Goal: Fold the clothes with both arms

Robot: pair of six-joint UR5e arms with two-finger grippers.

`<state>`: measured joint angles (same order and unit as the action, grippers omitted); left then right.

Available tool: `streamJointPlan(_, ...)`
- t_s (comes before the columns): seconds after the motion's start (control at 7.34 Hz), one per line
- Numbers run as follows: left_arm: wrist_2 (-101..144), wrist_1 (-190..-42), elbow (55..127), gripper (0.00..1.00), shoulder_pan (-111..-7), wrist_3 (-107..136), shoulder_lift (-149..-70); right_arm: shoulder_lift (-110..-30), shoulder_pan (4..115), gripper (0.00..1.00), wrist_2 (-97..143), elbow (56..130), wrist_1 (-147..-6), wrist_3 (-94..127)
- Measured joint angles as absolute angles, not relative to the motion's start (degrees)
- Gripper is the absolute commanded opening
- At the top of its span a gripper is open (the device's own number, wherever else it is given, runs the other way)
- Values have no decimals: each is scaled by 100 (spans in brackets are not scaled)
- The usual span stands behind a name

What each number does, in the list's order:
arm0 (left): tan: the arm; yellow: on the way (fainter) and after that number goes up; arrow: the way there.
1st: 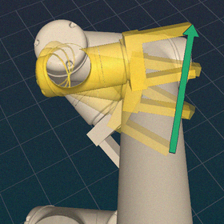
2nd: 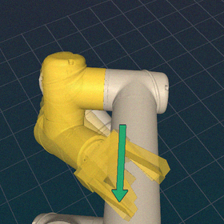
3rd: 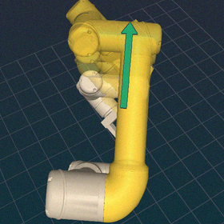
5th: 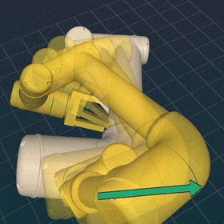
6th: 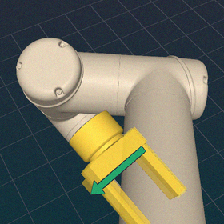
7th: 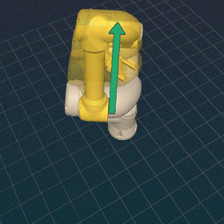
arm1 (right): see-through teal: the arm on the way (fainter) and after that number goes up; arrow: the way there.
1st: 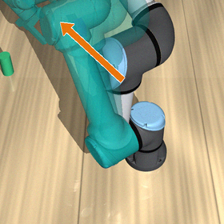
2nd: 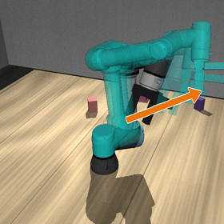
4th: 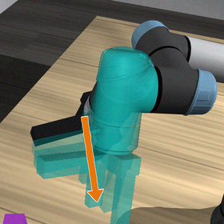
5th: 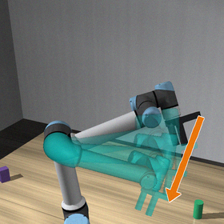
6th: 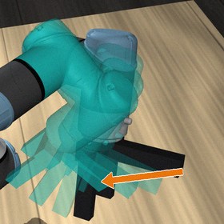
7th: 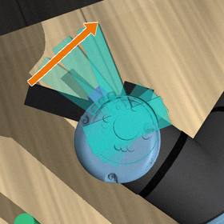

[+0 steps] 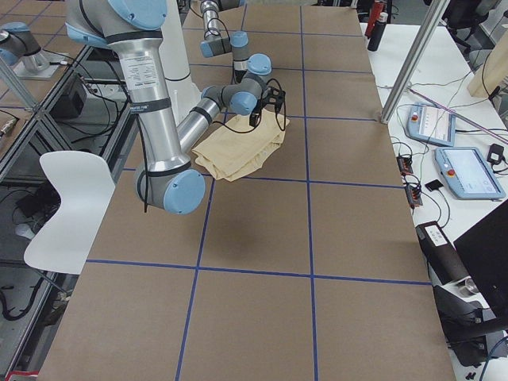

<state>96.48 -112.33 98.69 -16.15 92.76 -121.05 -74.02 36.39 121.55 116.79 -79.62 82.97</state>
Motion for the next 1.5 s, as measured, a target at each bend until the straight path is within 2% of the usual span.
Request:
streamJointPlan(1.23,9455,-11238,9804,57,-1652,9288,-12120,-7386,3639,100,12150,11549,-7963,8297)
streamJointPlan(1.36,9451,-11235,9791,52,-1652,9289,-12127,-7384,3639,100,12148,11544,-7963,8297)
streamJointPlan(1.5,9449,-11232,9786,39,-1648,9290,-12139,-7384,3639,100,12147,11542,-7963,8297)
